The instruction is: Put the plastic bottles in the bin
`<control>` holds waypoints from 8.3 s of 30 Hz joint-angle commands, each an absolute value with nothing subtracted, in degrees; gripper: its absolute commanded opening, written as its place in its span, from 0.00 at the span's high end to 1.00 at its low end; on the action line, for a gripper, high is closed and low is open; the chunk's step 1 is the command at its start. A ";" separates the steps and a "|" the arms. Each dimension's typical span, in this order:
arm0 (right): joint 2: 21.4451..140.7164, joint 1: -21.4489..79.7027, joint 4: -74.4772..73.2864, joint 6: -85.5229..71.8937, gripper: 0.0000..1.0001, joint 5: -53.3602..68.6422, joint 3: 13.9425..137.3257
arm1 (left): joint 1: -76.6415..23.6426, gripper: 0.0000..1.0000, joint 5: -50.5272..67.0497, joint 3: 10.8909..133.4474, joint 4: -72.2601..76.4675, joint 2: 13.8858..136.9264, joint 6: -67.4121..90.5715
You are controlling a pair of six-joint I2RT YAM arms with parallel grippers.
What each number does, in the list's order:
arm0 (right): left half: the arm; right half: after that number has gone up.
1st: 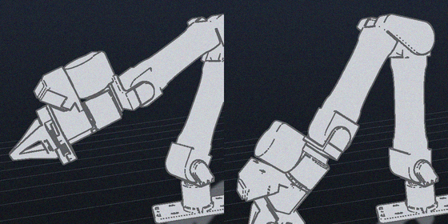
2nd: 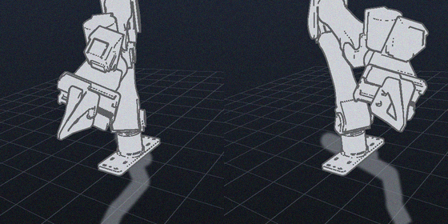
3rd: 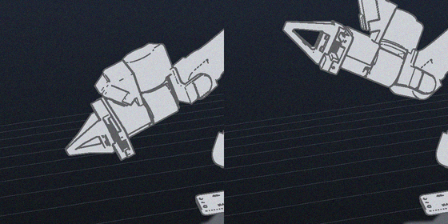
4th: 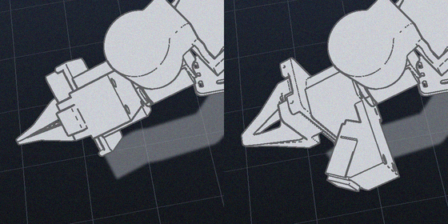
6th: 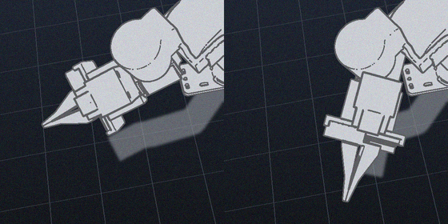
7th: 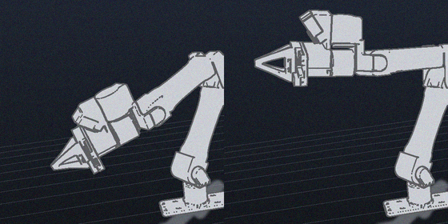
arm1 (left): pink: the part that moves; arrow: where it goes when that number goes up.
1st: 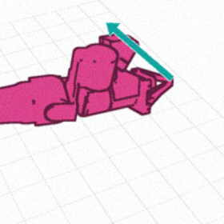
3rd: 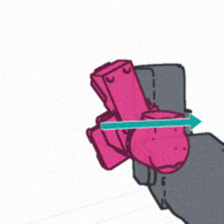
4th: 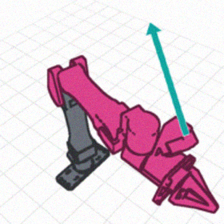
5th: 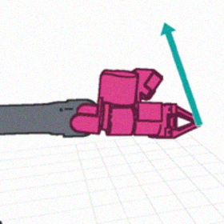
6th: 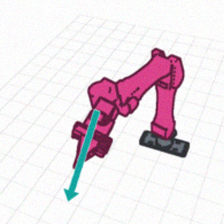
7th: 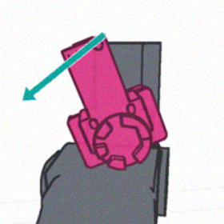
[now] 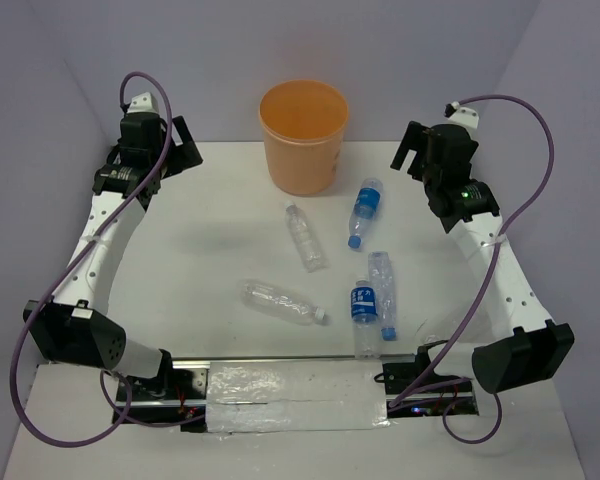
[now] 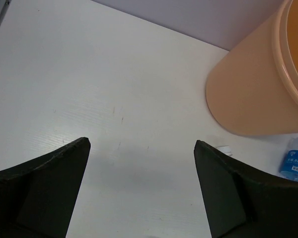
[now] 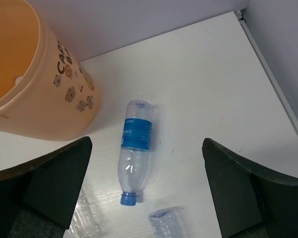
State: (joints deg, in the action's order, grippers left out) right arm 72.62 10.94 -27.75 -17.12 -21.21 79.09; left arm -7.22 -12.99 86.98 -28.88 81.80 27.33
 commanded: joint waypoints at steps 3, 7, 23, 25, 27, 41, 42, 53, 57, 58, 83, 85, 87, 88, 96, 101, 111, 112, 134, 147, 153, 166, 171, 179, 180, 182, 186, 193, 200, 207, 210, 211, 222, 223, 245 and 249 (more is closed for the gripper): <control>69.79 10.64 -23.56 -17.84 0.00 -20.66 77.35 | -7.12 0.01 -13.10 90.18 -28.30 82.62 27.60; 69.70 10.64 -23.82 -17.67 0.00 -20.92 77.43 | -7.12 0.01 -11.87 89.82 -27.95 82.35 27.16; 69.52 10.64 -25.05 -17.84 0.00 -22.41 76.73 | -7.12 0.01 -3.61 88.86 -26.02 81.83 26.63; 69.43 10.72 -25.05 -17.84 0.00 -22.24 76.64 | -7.12 0.01 -2.99 88.51 -25.84 81.74 26.46; 69.26 10.72 -24.79 -17.84 0.00 -21.89 76.29 | -7.21 0.01 -3.08 88.77 -26.01 81.83 26.63; 69.26 10.72 -24.26 -17.67 0.00 -22.23 75.94 | -7.12 0.01 -2.11 90.17 -26.80 82.09 26.10; 69.17 10.64 -24.26 -17.49 0.00 -22.67 75.76 | -7.12 0.01 -2.02 90.26 -26.98 82.09 26.10; 66.54 10.81 -24.35 -16.70 0.00 -25.84 72.52 | -15.96 0.01 -5.16 93.95 -30.58 88.31 30.49; 65.22 10.63 -23.82 -16.44 0.00 -25.84 72.25 | -21.53 0.01 -8.96 94.14 -32.17 92.28 41.52; 64.87 10.55 -23.64 -16.52 0.00 -25.58 72.16 | -22.40 0.01 -8.79 92.83 -31.82 93.94 43.83; 61.00 10.55 -28.48 -14.15 0.00 -19.86 73.39 | -37.53 0.06 -16.17 91.41 -17.49 120.32 57.22; 60.82 10.63 -28.48 -14.24 0.00 -20.04 73.30 | -38.14 0.11 -16.17 91.41 -17.58 121.29 57.22; 60.73 10.55 -28.48 -14.24 0.00 -19.95 73.21 | -38.49 0.23 -16.87 91.23 -18.28 121.20 57.57; 60.73 10.55 -28.48 -14.41 0.00 -19.95 73.21 | -38.67 0.27 -17.22 91.14 -18.54 120.68 57.39; 60.82 10.63 -27.78 -15.03 0.00 -20.30 72.42 | -38.76 0.47 -19.34 87.64 -26.36 101.28 51.34; 61.17 10.55 -26.63 -16.78 0.00 -19.16 71.28 | -38.58 0.41 -21.43 92.95 -29.09 86.32 34.39; 60.38 10.63 -28.73 -17.66 0.00 -16.96 73.21 | -35.42 0.40 -31.54 123.37 -18.47 100.35 6.25; 60.03 10.72 -29.52 -17.93 0.00 -16.09 73.04 | -34.90 0.41 -31.99 129.14 -17.41 104.55 5.11; 53.52 10.90 -35.16 -22.33 0.00 -7.56 67.50 | -28.30 0.41 -29.71 139.39 15.37 128.40 14.23; 55.11 10.90 -33.93 -23.20 0.00 -7.47 65.92 | -27.51 0.01 -25.15 140.47 9.25 128.16 18.46; 56.25 11.25 -32.61 -25.75 0.00 -6.33 63.90 | -30.66 0.01 -20.31 127.81 -8.30 110.50 20.91; 57.30 14.06 -31.20 -27.51 0.00 -6.86 61.79 | -40.52 0.01 -26.64 81.41 -48.75 84.11 67.29; 56.78 15.29 -31.03 -27.42 0.00 -6.77 61.44 | -40.61 0.01 -19.70 76.21 -55.08 85.51 79.07; 54.49 16.78 -30.67 -27.42 0.00 -6.59 58.72 | -40.78 0.01 -16.79 67.70 -56.87 83.24 90.16; 54.23 16.79 -30.67 -27.33 0.00 -6.33 58.45 | -40.78 0.01 -16.27 66.63 -56.52 83.15 90.96; 53.26 16.96 -30.67 -27.33 0.00 -6.24 57.48 | -40.78 0.01 -14.16 65.31 -57.47 84.19 94.21; 51.42 17.14 -31.46 -26.81 0.00 -6.15 56.60 | -40.87 0.01 -11.17 64.69 -61.00 87.27 96.68; 49.13 17.14 -33.05 -26.10 0.00 -7.03 55.90 | -41.92 0.01 -7.92 61.09 -52.57 88.32 97.30; 48.43 17.14 -32.35 -26.28 0.00 -6.86 54.93 | -42.71 0.01 -7.03 61.96 -46.59 95.44 95.19; 48.34 17.14 -32.08 -26.63 0.00 -7.56 54.67 | -43.15 0.14 -8.52 64.68 -47.19 98.44 94.04; 48.51 17.14 -31.90 -26.63 0.00 -7.73 54.58 | -43.15 0.27 -11.94 66.61 -50.09 96.51 94.13; 48.69 17.14 -31.73 -26.72 0.00 -7.73 54.58 | -43.15 0.29 -13.00 67.32 -50.79 96.07 93.87; 50.36 17.14 -31.46 -26.54 0.00 -8.26 56.25 | -40.61 0.49 -31.10 90.85 -53.80 88.52 77.10; 50.45 17.14 -31.38 -26.54 0.00 -8.35 56.34 | -40.08 0.53 -32.33 92.10 -52.92 87.90 75.34; 52.30 17.14 -31.11 -27.16 0.00 -8.35 57.74 | -30.76 0.67 -44.12 121.42 -16.53 93.04 33.58; 51.59 17.14 -32.17 -27.16 0.00 -9.14 58.45 | -30.67 0.67 -42.54 130.50 -12.58 102.99 31.82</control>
